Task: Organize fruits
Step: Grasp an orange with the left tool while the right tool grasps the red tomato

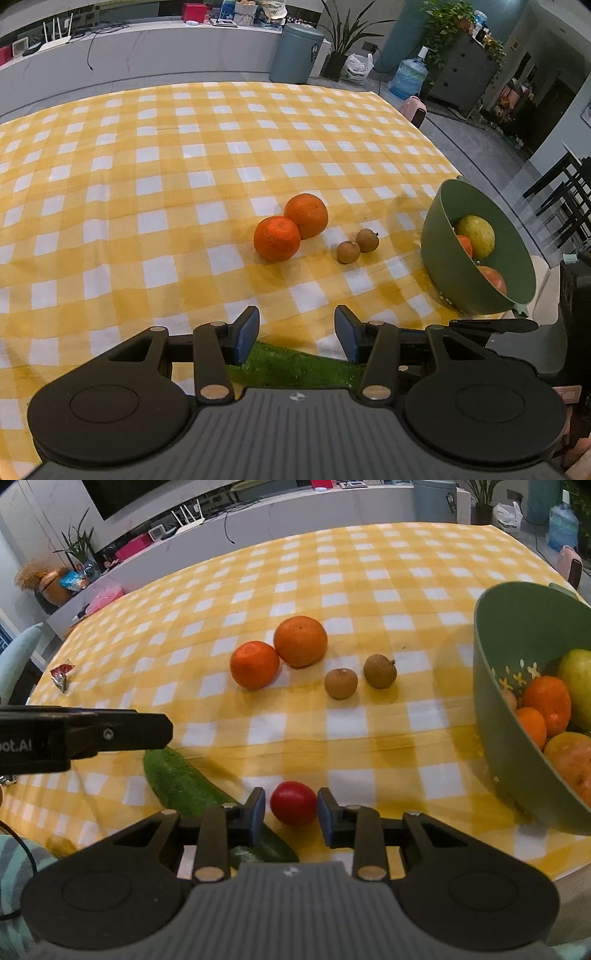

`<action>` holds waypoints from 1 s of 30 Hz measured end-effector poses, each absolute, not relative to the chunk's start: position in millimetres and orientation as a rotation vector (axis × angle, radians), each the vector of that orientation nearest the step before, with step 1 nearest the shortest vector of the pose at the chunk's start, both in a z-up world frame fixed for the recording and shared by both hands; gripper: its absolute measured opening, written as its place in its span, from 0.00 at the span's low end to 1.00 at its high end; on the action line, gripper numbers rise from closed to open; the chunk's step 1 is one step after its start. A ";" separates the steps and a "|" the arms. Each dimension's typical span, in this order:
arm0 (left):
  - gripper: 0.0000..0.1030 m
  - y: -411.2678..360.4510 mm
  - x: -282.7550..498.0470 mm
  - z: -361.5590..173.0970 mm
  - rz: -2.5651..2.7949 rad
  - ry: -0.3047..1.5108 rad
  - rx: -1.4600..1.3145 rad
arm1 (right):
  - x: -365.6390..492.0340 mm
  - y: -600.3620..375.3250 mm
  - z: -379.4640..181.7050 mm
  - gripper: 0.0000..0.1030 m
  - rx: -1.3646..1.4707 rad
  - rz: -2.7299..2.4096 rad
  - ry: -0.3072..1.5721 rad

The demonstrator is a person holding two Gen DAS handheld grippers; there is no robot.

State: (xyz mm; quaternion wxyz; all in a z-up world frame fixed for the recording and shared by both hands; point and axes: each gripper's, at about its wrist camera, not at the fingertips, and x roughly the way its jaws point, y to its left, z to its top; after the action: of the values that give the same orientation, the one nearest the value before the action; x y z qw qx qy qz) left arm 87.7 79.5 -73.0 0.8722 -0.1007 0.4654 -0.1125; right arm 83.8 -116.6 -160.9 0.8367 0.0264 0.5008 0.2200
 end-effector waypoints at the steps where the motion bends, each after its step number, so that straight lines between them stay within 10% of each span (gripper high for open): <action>1: 0.54 78.7 89.9 -74.1 -0.236 0.972 -0.210 | 85.3 -116.9 -162.4 0.28 0.057 0.464 1.065; 30: 0.46 34.3 160.2 -113.8 -0.152 0.937 0.109 | 119.8 -122.2 -145.5 0.24 0.012 0.479 0.981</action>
State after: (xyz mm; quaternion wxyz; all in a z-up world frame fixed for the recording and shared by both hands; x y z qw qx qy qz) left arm 160.2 34.3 -113.8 0.8880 0.0522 0.4510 -0.0732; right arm 119.8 -122.2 -145.5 0.8547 0.0058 0.4664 0.2279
